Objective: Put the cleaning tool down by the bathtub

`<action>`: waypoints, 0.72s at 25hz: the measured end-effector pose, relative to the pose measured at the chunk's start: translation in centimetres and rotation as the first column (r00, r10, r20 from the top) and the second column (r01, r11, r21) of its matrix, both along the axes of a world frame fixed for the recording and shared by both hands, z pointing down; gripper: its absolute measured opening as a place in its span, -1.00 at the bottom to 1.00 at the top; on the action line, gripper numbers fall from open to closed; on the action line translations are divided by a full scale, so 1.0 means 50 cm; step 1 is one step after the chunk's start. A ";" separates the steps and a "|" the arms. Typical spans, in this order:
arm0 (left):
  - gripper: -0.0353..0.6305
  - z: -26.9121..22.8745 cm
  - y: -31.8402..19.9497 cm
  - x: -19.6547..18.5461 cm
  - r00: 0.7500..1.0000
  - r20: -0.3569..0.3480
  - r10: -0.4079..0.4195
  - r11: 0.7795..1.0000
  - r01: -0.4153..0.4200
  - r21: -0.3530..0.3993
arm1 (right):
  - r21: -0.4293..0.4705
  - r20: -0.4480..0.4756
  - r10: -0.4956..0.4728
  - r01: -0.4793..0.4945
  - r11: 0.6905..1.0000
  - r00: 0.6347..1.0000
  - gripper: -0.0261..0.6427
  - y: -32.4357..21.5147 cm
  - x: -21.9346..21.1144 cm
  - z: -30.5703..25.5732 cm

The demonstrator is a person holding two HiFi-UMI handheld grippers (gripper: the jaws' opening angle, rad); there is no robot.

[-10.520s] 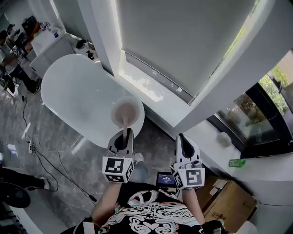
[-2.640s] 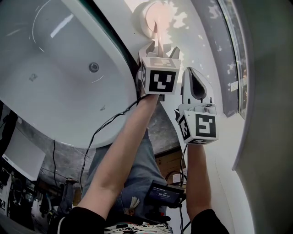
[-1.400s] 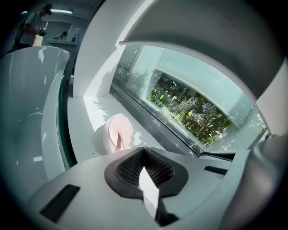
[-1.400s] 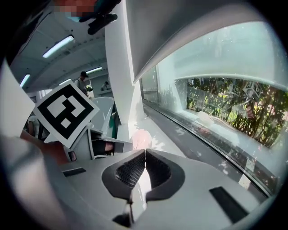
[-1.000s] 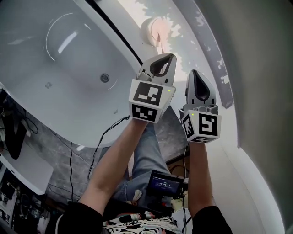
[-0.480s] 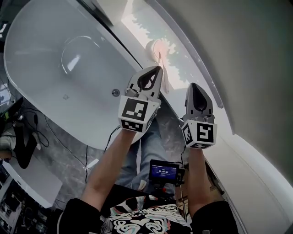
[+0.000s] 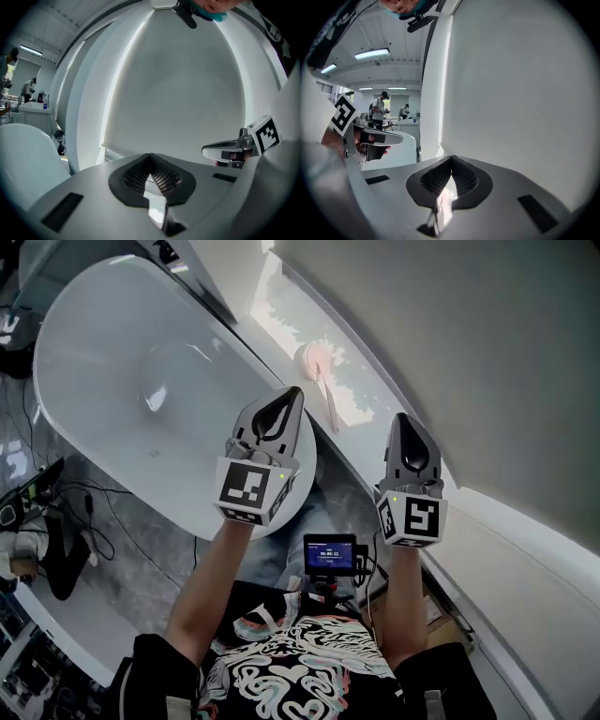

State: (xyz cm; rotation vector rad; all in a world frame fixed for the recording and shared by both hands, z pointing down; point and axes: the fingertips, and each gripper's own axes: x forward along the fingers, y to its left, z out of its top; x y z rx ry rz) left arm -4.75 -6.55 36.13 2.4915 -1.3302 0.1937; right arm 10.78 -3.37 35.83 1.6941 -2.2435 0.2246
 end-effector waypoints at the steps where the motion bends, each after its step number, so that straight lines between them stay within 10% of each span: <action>1: -0.85 -0.031 0.006 -0.011 1.000 -0.014 -0.011 1.000 0.012 0.020 | 0.017 -0.003 0.002 -0.002 1.000 1.000 -0.85 0.009 0.000 -0.031; 18: -0.85 -0.395 0.110 -0.092 0.997 -0.016 -0.079 0.966 0.081 0.245 | 0.166 0.058 -0.025 0.015 0.986 0.998 -0.84 0.132 -0.044 -0.356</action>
